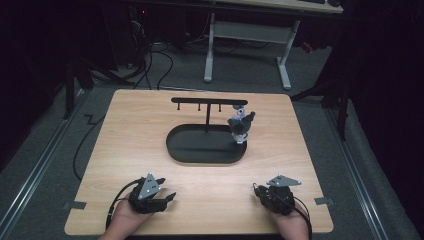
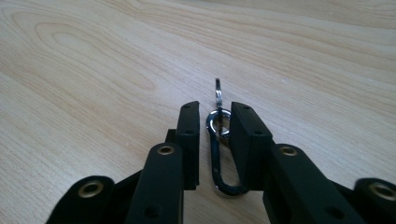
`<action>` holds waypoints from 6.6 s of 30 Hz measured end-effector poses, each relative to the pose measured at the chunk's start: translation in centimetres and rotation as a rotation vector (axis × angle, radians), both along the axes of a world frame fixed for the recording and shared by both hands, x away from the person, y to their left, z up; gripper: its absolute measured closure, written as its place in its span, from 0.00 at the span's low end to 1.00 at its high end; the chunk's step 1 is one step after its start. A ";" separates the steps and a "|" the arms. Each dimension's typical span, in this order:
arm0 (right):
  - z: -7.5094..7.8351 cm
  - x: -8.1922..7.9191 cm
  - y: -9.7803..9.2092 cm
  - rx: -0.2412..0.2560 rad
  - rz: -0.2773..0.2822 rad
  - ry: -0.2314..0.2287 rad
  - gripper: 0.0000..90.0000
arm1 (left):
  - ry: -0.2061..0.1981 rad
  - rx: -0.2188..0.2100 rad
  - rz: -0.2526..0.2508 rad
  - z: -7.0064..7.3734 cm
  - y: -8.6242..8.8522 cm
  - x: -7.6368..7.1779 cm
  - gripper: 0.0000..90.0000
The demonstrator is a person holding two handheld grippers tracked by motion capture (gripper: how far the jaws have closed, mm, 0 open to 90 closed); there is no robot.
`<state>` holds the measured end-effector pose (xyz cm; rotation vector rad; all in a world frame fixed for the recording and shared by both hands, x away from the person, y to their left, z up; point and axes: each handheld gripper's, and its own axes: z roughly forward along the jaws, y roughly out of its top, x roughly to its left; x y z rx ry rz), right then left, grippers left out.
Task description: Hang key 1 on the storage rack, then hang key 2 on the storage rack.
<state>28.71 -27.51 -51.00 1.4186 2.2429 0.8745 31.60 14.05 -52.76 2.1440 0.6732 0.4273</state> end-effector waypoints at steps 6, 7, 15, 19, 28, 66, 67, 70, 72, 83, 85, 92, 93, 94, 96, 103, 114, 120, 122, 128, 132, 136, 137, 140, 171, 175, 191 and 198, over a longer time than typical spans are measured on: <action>1.3 0.7 -0.3 -0.054 0.021 0.063 0.76 | 0.010 -0.013 -0.002 0.2 0.1 0.0 0.42; 1.5 0.9 -0.2 -0.070 0.030 0.084 0.75 | 0.010 -0.017 -0.001 0.3 0.2 0.1 0.42; 2.5 2.3 0.6 -0.161 0.077 0.203 0.71 | 0.013 -0.040 0.016 0.5 0.7 0.2 0.43; 3.0 3.2 0.5 -0.158 0.086 0.257 0.68 | 0.014 -0.047 0.016 0.6 0.8 0.3 0.43; 3.1 5.0 0.6 -0.100 0.107 0.365 0.68 | 0.030 -0.066 0.019 0.7 1.1 0.5 0.43; 2.5 5.0 -0.1 -0.048 0.189 0.359 0.99 | 0.036 -0.054 0.023 0.6 1.1 0.8 0.44; 2.6 4.9 -0.1 -0.036 0.191 0.361 0.99 | 0.035 -0.053 0.024 0.6 1.1 0.7 0.44; 3.1 4.8 -0.2 -0.020 0.192 0.347 0.99 | 0.036 -0.051 0.023 0.5 1.1 0.7 0.44; 3.4 4.8 -0.2 -0.013 0.189 0.340 0.99 | 0.034 -0.052 0.022 0.5 1.1 0.8 0.44; 5.8 5.1 0.0 0.040 0.192 0.276 0.99 | 0.008 -0.064 0.018 0.5 1.0 0.8 0.44; 6.2 5.2 0.2 0.046 0.196 0.263 0.99 | 0.013 -0.062 0.014 0.5 1.0 0.8 0.44; 7.2 5.7 0.7 0.059 0.185 0.236 0.99 | 0.014 -0.053 -0.003 0.4 0.8 0.7 0.44; 7.3 5.7 0.8 0.053 0.183 0.229 0.99 | 0.010 -0.057 0.000 0.4 0.9 0.6 0.44; 7.5 5.8 0.8 0.055 0.182 0.229 0.99 | 0.010 -0.060 0.000 0.5 0.9 0.6 0.44; 7.7 5.9 0.9 0.054 0.185 0.225 0.99 | 0.009 -0.064 0.007 0.5 1.0 0.6 0.44; 8.3 6.6 0.9 0.048 0.188 0.231 0.99 | 0.011 -0.063 0.014 0.6 1.0 0.7 0.44; 8.6 7.4 2.0 0.027 0.203 0.233 0.99 | 0.013 -0.050 -0.003 0.4 0.8 0.6 0.44; 9.1 7.9 3.0 0.043 0.215 0.221 0.99 | 0.017 -0.060 -0.003 0.4 1.0 0.5 0.44; 9.3 8.2 3.3 0.046 0.221 0.217 0.99 | 0.009 -0.059 -0.001 0.6 1.1 0.4 0.44; 10.0 9.6 4.3 0.041 0.224 0.214 0.99 | 0.003 -0.061 0.005 0.8 1.4 0.1 0.44; 10.6 10.3 4.9 0.029 0.232 0.204 0.99 | 0.010 -0.058 0.006 0.6 1.3 0.1 0.44; 11.2 10.9 5.3 0.025 0.238 0.205 0.99 | 0.011 -0.054 -0.002 0.6 1.2 0.0 0.44; 11.3 11.1 5.4 0.025 0.237 0.202 0.99 | 0.011 -0.052 -0.005 0.7 1.2 0.0 0.44; 11.7 11.8 5.7 0.033 0.229 0.195 0.99 | 0.014 -0.059 -0.008 0.6 1.2 -0.1 0.44; 15.2 17.7 8.9 0.031 0.232 0.183 0.99 | 0.033 -0.047 -0.017 0.4 1.1 0.3 0.44; 16.2 18.3 9.4 0.031 0.232 0.167 0.99 | 0.028 -0.041 -0.022 0.3 1.2 0.2 0.44; 17.2 20.4 10.3 0.005 0.205 0.171 0.99 | 0.025 -0.050 -0.024 0.4 1.3 0.3 0.44; 17.6 21.0 10.2 -0.008 0.199 0.170 0.99 | 0.031 -0.042 -0.028 0.4 1.2 0.4 0.44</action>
